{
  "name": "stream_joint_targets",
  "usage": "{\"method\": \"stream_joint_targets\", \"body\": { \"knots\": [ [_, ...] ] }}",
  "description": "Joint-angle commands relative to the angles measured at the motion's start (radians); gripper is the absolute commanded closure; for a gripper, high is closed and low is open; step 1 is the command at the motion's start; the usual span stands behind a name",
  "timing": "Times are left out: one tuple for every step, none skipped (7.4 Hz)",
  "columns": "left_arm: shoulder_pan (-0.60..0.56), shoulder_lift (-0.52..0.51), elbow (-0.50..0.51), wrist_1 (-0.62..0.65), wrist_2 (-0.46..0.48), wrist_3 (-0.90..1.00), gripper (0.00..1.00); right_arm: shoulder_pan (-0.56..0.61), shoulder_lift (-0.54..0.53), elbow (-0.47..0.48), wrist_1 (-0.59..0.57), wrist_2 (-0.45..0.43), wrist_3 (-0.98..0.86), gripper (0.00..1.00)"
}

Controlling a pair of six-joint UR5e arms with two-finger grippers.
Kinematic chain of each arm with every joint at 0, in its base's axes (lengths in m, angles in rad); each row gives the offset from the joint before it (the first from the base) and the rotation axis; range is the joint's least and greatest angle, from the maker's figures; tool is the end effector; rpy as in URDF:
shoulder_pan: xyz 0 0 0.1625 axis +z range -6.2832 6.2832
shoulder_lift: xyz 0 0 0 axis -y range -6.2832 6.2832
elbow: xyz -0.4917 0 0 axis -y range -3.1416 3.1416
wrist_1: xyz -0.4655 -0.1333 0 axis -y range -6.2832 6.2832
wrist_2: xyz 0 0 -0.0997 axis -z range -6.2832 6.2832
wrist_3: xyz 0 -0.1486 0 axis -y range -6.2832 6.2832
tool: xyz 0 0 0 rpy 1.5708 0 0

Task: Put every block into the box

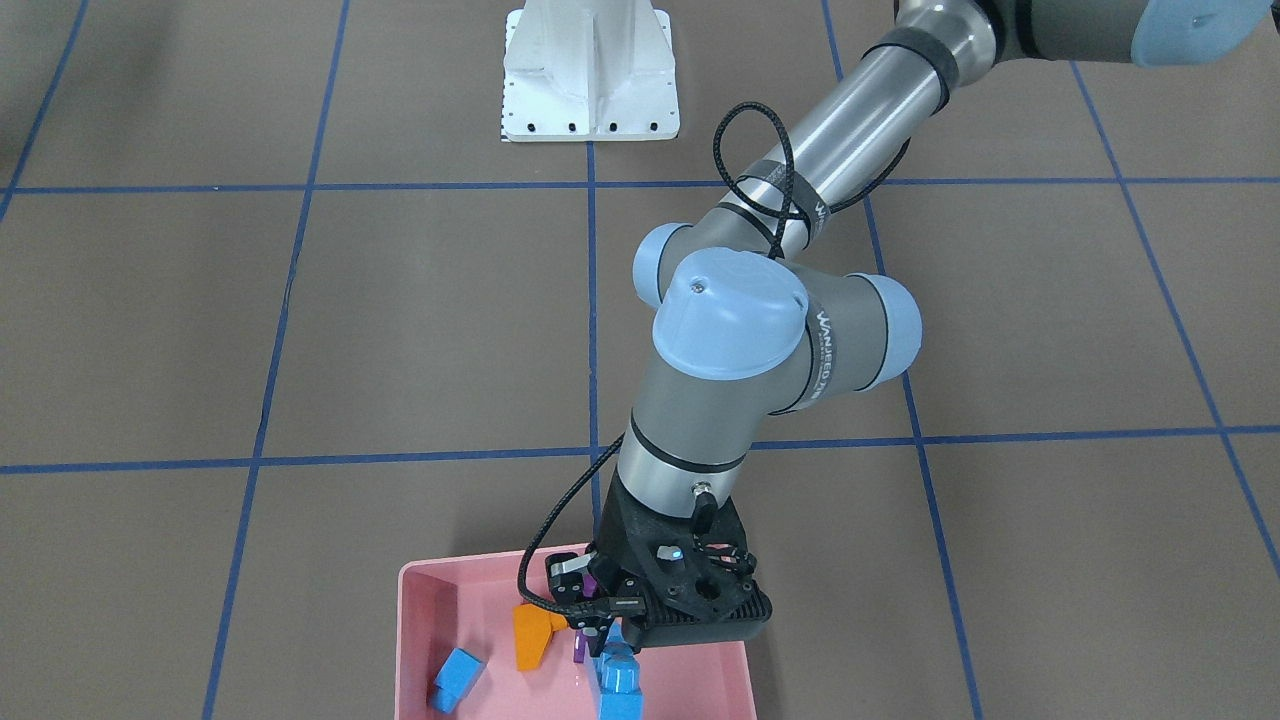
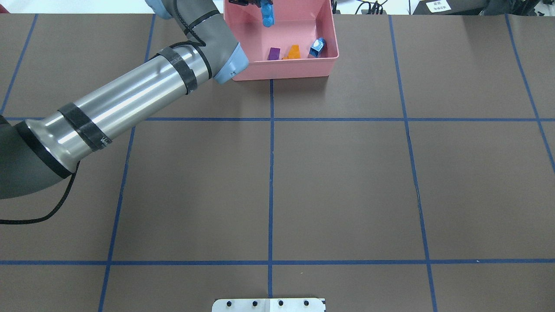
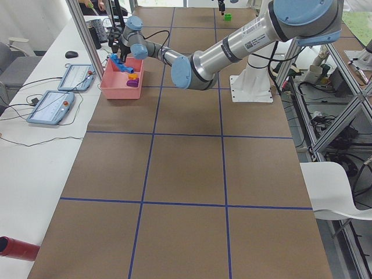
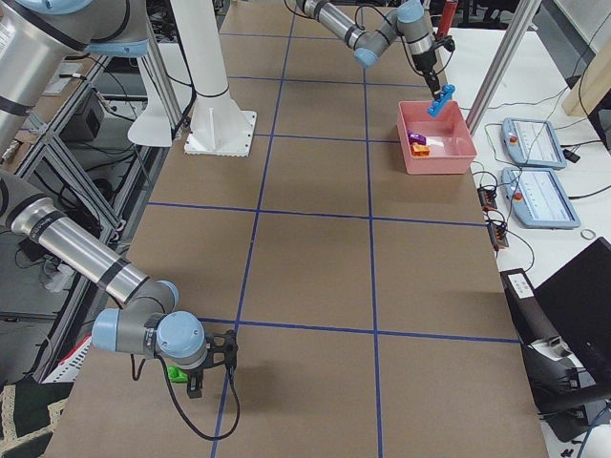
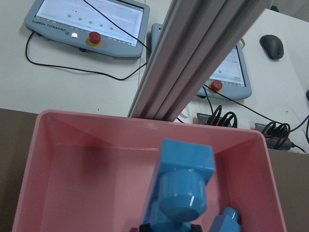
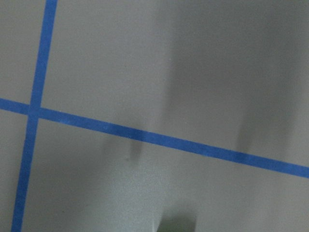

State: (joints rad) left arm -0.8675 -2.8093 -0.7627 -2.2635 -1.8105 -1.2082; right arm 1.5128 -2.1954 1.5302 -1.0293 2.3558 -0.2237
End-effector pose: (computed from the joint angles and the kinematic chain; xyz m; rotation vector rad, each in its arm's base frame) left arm 0.6115 -0.8727 0.1013 0.4719 1.0402 -0.3146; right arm 0.0187 -0.1660 0.9653 -0.0521 -0.7926 -0.2182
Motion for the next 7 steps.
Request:
{"method": "stream_joint_targets", "body": {
  "knots": [
    [0.001,-0.004,0.002,-0.001,0.046,-0.002,1.00,0.000,0.002,-0.037,0.000,0.011,-0.006,0.00],
    [0.001,-0.002,0.002,-0.001,0.059,-0.001,0.99,0.000,0.000,-0.042,0.000,0.026,-0.008,0.00],
    [0.007,-0.004,0.009,-0.010,0.100,0.001,0.43,0.000,0.002,-0.056,0.000,0.029,-0.009,0.00],
    [0.030,-0.004,0.011,-0.020,0.147,-0.001,0.00,0.000,0.002,-0.062,0.000,0.033,-0.013,0.00],
    [0.030,-0.006,0.009,-0.021,0.151,-0.001,0.00,0.000,0.002,-0.077,0.001,0.034,-0.016,0.00],
    [0.032,-0.004,0.009,-0.021,0.151,-0.001,0.00,0.000,0.002,-0.084,0.001,0.037,-0.016,0.00],
    [0.035,-0.006,0.008,-0.021,0.151,-0.001,0.00,0.000,0.002,-0.094,0.001,0.058,-0.014,0.00]
  ]
}}
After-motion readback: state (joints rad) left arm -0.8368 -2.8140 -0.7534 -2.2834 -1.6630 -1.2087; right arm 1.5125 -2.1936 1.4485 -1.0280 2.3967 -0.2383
